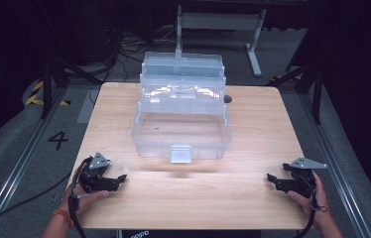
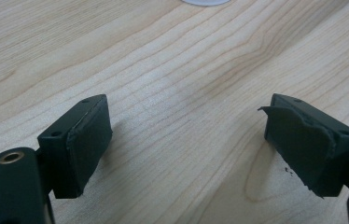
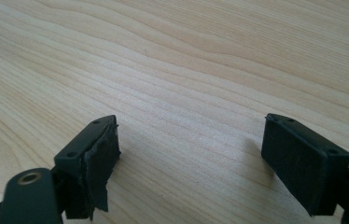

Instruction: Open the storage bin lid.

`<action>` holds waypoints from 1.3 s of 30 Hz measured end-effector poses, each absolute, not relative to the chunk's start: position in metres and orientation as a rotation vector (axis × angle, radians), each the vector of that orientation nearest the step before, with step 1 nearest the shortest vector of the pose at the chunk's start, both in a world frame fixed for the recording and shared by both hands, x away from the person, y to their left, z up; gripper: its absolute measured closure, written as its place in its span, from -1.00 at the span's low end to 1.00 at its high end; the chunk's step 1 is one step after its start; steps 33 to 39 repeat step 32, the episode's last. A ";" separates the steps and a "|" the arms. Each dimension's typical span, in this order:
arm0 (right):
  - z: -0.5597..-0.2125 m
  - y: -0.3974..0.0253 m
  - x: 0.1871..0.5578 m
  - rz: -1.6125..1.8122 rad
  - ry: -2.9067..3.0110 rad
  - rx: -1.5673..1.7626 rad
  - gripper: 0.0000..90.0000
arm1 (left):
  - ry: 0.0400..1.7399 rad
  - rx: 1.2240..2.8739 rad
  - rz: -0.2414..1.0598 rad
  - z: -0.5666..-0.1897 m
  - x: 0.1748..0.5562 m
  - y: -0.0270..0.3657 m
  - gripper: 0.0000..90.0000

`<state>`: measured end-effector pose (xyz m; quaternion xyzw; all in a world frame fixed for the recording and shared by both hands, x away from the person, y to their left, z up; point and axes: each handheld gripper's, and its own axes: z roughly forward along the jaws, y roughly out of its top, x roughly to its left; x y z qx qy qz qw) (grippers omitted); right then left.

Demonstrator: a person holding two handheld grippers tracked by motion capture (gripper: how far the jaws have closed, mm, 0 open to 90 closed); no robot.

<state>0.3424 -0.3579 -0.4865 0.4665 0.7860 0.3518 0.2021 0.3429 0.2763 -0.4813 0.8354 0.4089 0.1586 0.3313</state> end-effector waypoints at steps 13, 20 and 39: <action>-0.487 -0.358 0.343 0.974 2.191 1.308 -0.65 | 1.049 2.198 0.409 -0.481 0.345 0.277 -0.67; -0.487 -0.359 0.345 0.960 2.165 1.345 -0.68 | 1.058 2.191 0.402 -0.481 0.345 0.276 -0.67; -0.487 -0.359 0.345 0.951 2.159 1.356 -0.72 | 1.063 2.189 0.403 -0.481 0.345 0.276 -0.67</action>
